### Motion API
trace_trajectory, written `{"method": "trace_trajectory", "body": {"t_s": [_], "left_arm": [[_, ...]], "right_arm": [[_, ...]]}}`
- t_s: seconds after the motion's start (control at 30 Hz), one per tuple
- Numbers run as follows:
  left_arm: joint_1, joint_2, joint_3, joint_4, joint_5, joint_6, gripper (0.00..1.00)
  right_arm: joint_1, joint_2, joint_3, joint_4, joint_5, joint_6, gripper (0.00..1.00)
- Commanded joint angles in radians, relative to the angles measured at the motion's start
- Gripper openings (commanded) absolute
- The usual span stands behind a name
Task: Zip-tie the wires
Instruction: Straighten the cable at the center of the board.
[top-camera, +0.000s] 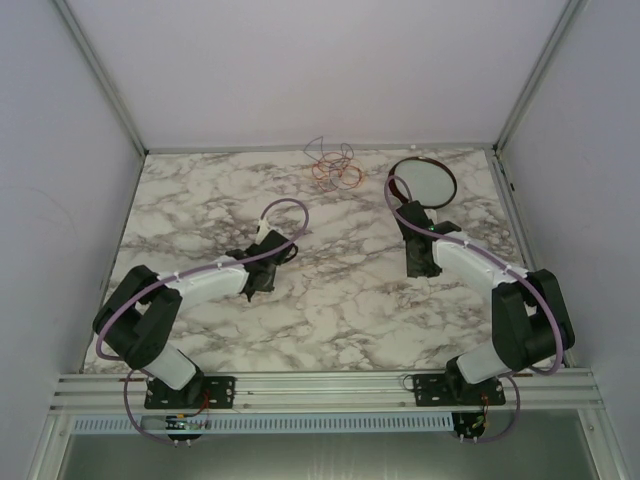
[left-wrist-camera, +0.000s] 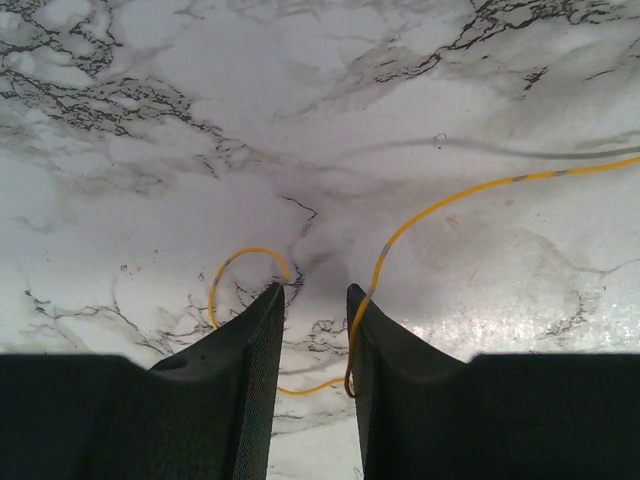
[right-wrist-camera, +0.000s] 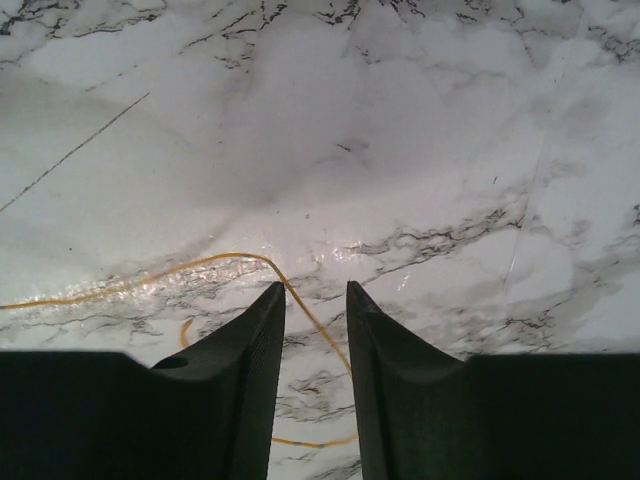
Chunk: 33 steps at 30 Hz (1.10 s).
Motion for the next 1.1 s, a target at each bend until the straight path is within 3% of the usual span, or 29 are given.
{"method": "trace_trajectory", "body": {"t_s": [0.0,0.27,0.43,0.83,1.07], "left_arm": [[-0.002,0.008,0.036,-0.052,-0.005,0.013,0.34],[-0.002,-0.012,0.065,-0.069,0.000,0.024,0.43],[-0.002,-0.059,0.074,-0.071,0.009,0.029,0.67],[0.003,-0.156,0.123,-0.107,-0.018,0.037,1.00],[0.033,-0.298,0.149,-0.094,-0.010,0.006,1.00]], "right_arm": [[-0.009,-0.013,0.031,0.019,-0.005,-0.008,0.35],[-0.008,0.001,0.085,0.011,-0.031,-0.022,0.48],[-0.009,-0.039,0.122,0.011,-0.084,-0.032,0.55],[0.003,-0.091,0.145,0.129,-0.213,-0.038,0.67],[-0.003,-0.055,0.222,0.276,-0.220,-0.041,0.71]]}}
